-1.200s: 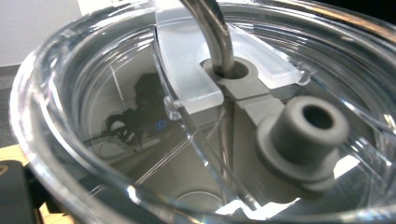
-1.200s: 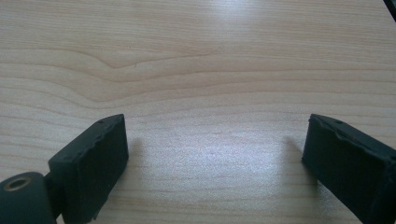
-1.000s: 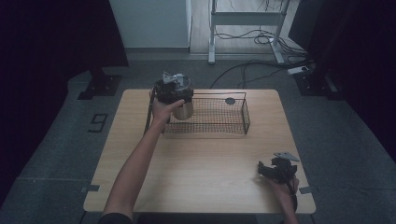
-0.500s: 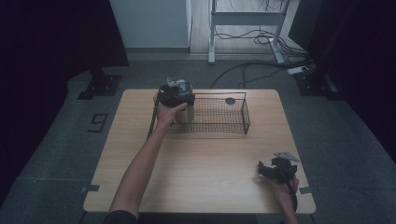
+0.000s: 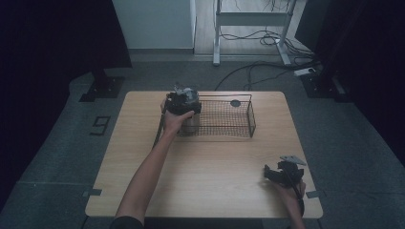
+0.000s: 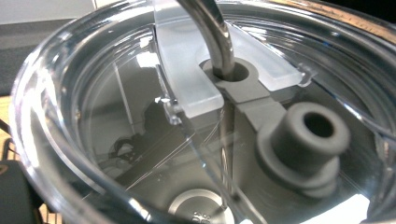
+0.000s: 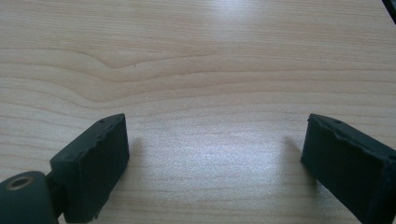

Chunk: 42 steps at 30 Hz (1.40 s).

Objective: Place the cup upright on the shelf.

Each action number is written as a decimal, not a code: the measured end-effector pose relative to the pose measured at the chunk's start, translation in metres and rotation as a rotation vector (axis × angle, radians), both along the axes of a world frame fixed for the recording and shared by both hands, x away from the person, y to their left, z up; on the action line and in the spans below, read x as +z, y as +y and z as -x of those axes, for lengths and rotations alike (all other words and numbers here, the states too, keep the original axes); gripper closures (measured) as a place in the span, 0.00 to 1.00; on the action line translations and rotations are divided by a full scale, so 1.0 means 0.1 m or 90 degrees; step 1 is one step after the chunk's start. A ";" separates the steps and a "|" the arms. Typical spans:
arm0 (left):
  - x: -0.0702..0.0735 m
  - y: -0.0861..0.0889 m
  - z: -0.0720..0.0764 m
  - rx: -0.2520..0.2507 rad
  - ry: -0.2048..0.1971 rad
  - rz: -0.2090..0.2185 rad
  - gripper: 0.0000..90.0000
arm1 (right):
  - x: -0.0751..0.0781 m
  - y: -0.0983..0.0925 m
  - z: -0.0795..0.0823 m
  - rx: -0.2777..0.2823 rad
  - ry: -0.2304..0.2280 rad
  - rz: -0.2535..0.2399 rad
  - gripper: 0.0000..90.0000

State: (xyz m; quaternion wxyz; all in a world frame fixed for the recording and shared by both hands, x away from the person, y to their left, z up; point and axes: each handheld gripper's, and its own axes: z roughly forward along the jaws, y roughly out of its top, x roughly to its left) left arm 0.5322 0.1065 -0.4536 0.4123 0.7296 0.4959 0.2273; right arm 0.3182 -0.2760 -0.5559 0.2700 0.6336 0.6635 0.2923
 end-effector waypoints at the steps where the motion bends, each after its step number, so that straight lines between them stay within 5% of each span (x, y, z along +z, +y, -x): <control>1: -0.01 0.00 0.00 -0.002 0.002 0.000 0.04 | 0.00 0.00 0.00 0.000 0.000 0.000 0.08; 23: -0.11 -0.04 0.14 -0.004 -0.015 -0.009 0.01 | 0.00 0.00 0.00 0.000 0.000 0.001 0.08; 27: -0.03 -0.01 0.17 -0.006 -0.029 0.014 0.00 | 0.00 0.00 0.01 0.000 0.000 0.001 0.08; 36: 0.18 0.06 0.34 -0.009 -0.062 -0.002 0.00 | 0.00 0.00 0.01 0.000 0.000 0.001 0.08; 42: 0.36 0.13 0.47 -0.013 -0.073 0.012 0.00 | 0.00 0.00 0.01 -0.001 0.000 0.000 0.08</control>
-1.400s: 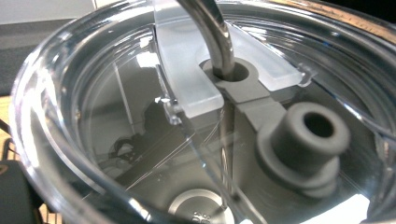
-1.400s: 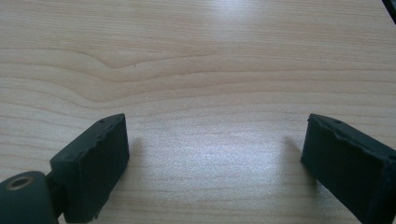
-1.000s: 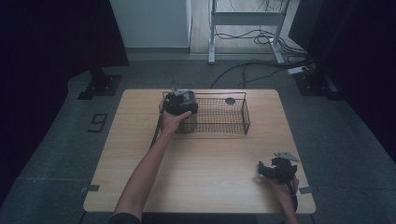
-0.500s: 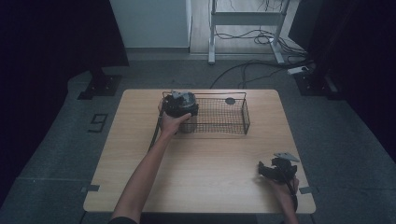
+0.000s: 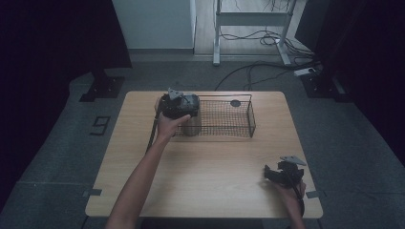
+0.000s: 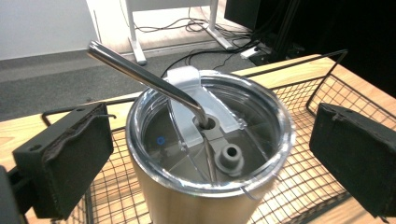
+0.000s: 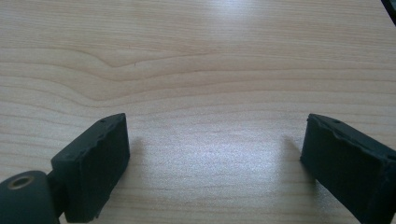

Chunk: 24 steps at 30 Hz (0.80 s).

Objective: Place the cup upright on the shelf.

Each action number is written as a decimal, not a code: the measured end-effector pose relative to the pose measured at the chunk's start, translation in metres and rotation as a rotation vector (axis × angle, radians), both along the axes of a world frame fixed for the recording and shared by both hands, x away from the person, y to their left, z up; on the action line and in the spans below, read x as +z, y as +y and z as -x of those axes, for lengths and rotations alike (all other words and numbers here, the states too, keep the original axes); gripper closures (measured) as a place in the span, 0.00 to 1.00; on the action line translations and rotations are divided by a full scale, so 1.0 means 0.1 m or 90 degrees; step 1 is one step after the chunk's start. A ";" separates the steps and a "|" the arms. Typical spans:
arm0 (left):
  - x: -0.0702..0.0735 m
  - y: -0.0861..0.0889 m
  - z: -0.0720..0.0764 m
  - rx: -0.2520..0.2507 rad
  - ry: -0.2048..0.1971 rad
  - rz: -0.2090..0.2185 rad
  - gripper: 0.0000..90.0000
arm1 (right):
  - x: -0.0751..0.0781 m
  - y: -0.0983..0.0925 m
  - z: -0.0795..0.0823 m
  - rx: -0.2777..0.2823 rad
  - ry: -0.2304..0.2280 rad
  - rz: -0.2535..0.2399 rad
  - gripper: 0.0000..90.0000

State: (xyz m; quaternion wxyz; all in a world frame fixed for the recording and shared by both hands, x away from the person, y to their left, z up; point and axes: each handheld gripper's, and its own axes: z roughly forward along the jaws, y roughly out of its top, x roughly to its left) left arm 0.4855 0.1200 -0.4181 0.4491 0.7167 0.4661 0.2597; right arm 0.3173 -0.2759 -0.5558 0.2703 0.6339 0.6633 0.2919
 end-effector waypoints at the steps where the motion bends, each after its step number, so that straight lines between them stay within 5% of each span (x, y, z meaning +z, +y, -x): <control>1: 0.02 0.01 0.02 0.001 0.003 -0.003 0.00 | 0.00 0.00 0.00 0.000 0.000 0.000 0.08; 14: 0.16 0.14 0.36 -0.026 0.021 -0.028 0.00 | 0.00 0.00 0.00 0.000 0.000 0.000 0.08; 24: 0.20 0.23 0.71 -0.057 0.004 -0.043 0.00 | 0.00 0.00 0.00 0.000 -0.001 0.000 0.08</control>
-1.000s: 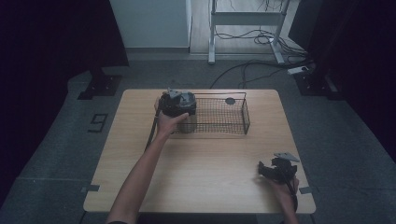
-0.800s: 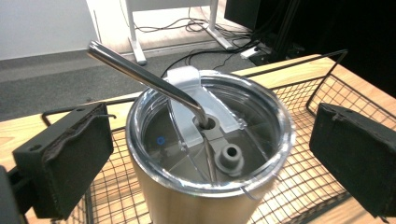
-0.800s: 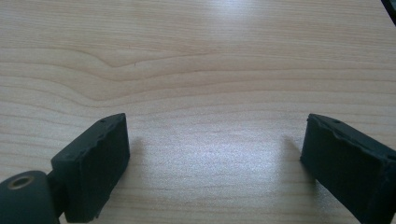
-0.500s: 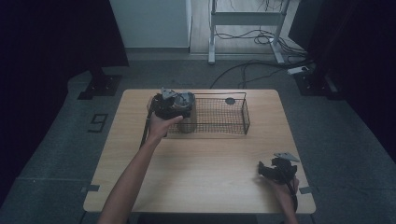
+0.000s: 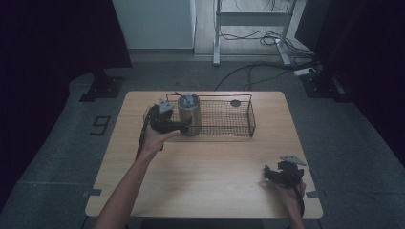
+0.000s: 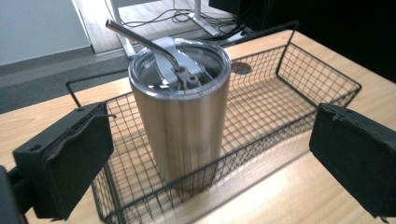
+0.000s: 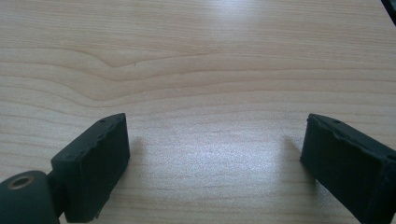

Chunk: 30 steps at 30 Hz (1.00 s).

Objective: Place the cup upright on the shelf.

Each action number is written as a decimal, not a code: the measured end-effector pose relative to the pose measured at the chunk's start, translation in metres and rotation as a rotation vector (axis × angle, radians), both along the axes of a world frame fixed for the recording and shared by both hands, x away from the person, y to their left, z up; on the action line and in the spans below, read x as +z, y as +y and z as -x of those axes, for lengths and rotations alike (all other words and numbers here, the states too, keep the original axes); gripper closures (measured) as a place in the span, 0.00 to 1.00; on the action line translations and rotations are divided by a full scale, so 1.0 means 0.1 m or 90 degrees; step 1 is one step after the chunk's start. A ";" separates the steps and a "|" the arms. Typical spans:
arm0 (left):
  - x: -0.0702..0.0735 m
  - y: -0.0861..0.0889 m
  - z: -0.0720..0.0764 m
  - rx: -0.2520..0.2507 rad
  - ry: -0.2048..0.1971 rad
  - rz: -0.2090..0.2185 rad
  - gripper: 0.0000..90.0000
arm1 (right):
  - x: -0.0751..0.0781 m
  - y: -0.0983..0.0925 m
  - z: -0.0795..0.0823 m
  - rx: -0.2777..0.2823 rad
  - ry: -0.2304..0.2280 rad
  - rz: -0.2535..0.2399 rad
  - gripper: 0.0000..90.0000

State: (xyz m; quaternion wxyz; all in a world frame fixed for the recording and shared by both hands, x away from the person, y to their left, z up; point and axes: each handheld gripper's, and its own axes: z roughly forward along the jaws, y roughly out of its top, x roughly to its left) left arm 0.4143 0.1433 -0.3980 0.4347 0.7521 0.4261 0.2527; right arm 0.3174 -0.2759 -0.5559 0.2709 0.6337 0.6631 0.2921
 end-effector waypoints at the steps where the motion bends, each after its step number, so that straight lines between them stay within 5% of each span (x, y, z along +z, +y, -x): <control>1: 0.00 0.01 0.04 -0.005 -0.001 0.002 0.00 | 0.00 0.00 0.00 0.000 0.000 0.000 0.08; 10: -0.07 0.10 0.33 -0.029 0.002 0.016 0.00 | 0.00 0.00 0.00 -0.001 0.002 0.000 0.08; 12: -0.09 0.14 0.47 -0.033 -0.007 0.045 0.01 | 0.00 0.00 0.00 -0.002 0.002 -0.002 0.08; 16: -0.15 0.16 0.65 -0.046 -0.005 0.053 0.01 | 0.00 0.00 0.00 -0.001 0.002 -0.001 0.08; 20: -0.20 0.20 0.78 -0.031 -0.028 0.049 0.02 | 0.00 0.00 0.00 -0.001 0.002 -0.001 0.08; 30: -0.46 0.41 1.05 -0.032 0.004 0.051 0.02 | 0.00 0.00 0.00 -0.001 0.002 -0.001 0.08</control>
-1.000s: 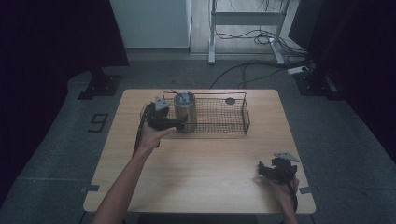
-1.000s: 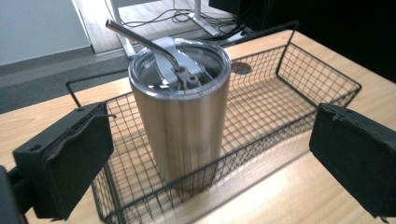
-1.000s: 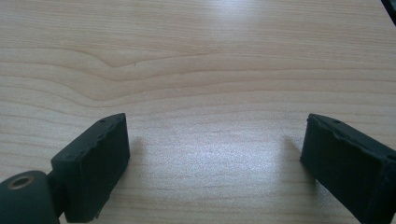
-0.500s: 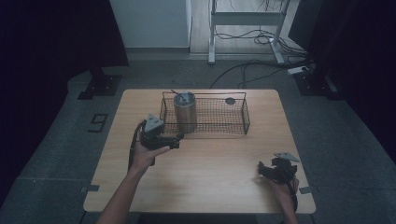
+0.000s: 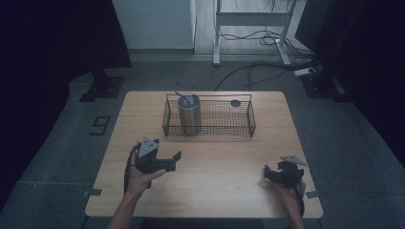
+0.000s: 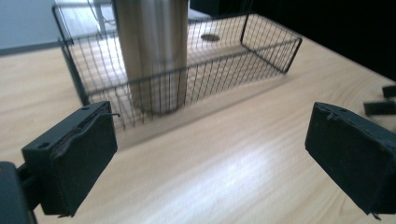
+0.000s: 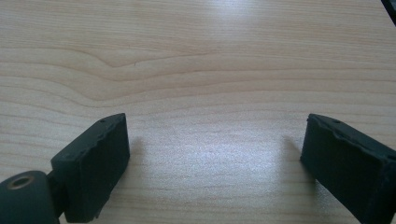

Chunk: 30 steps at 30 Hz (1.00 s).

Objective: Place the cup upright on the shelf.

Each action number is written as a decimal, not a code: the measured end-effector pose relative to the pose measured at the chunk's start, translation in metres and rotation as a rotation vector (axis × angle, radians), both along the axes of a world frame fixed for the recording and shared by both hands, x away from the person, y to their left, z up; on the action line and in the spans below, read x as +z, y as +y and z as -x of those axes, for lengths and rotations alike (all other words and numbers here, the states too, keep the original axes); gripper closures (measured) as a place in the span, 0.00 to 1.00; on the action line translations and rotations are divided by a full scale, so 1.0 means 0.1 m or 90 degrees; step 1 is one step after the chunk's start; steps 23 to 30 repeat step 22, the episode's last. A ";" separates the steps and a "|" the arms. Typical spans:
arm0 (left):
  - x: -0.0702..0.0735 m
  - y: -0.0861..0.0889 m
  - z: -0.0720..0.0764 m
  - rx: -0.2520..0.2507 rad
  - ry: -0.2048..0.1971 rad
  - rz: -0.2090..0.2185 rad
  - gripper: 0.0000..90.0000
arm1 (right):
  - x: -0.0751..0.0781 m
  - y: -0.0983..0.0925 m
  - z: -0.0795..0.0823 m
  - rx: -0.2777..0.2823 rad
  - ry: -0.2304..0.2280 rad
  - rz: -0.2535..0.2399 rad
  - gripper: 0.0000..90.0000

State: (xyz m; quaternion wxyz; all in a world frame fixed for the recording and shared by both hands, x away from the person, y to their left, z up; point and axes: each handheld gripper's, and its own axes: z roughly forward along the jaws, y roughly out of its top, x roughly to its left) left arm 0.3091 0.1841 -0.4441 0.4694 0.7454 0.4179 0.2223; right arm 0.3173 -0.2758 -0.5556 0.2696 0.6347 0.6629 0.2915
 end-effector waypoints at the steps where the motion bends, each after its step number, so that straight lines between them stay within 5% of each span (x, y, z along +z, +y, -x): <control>1: -0.03 0.02 0.02 -0.001 0.006 -0.003 0.02 | 0.00 0.00 0.00 0.000 0.000 0.000 0.08; 16: -0.33 0.15 0.11 -0.010 0.062 -0.005 0.03 | 0.00 0.00 0.00 0.000 0.000 0.000 0.08; 30: -0.37 0.12 0.11 -0.011 0.064 -0.007 0.03 | 0.00 0.00 0.00 -0.001 0.000 0.000 0.08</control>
